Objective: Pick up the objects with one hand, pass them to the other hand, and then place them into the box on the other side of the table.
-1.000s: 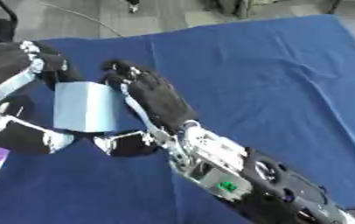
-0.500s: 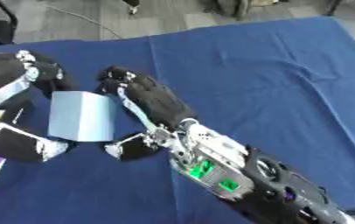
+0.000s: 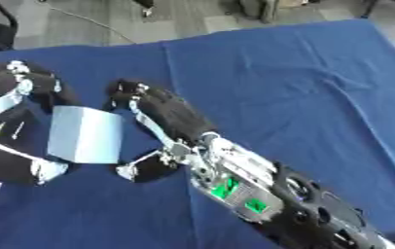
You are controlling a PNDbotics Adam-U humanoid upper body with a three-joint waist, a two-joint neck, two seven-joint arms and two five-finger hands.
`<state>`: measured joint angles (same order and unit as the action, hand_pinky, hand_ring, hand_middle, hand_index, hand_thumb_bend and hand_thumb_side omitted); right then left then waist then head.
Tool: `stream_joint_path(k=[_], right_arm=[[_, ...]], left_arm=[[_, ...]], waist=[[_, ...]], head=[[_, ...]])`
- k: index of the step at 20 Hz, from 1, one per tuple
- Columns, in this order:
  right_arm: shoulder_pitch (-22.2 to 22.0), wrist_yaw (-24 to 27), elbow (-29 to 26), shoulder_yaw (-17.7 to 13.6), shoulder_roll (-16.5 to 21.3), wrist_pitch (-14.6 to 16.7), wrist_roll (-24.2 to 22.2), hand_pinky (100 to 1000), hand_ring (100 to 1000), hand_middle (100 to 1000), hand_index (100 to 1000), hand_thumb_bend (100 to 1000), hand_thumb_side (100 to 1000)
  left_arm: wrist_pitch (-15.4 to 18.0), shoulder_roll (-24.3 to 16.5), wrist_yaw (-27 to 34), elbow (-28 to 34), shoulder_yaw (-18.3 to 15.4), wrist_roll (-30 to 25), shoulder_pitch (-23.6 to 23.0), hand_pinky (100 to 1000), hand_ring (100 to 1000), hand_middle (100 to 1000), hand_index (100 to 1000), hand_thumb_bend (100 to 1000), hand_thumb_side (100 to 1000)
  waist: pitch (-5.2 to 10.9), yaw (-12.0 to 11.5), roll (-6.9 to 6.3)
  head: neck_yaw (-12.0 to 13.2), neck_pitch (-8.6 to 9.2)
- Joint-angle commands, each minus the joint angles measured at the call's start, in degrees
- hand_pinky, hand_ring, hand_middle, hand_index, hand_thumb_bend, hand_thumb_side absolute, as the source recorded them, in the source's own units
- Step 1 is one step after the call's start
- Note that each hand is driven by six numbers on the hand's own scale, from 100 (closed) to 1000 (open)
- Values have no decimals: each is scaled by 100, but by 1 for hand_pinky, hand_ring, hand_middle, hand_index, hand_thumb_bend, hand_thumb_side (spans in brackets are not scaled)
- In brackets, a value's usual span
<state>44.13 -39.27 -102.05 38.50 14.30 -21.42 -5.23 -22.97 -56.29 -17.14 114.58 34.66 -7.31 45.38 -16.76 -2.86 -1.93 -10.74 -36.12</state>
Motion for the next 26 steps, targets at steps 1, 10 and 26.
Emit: stream_joint_path(k=[1,10,26], right_arm=[[48,34,-86,3,123,-11,-39,892,804,814,989,552,100],[34,50,-87,-39,165,-41,-66,891,800,811,995,551,100],[9,1165,-630,-919,938,-459,1661,863,788,775,910,100,232]], left_arm=[[68,-367,25,1,-334,134,-35,664,543,359,448,424,100],[254,-621,203,1,-647,429,-429,660,544,350,446,415,100],[-1234,-1049,931,-246,-2228,1810,-1881,652,558,350,452,287,100]], waist=[[107,1,8],[93,16,35],[93,61,203]], head=[[25,45],[110,28],[1225,23]])
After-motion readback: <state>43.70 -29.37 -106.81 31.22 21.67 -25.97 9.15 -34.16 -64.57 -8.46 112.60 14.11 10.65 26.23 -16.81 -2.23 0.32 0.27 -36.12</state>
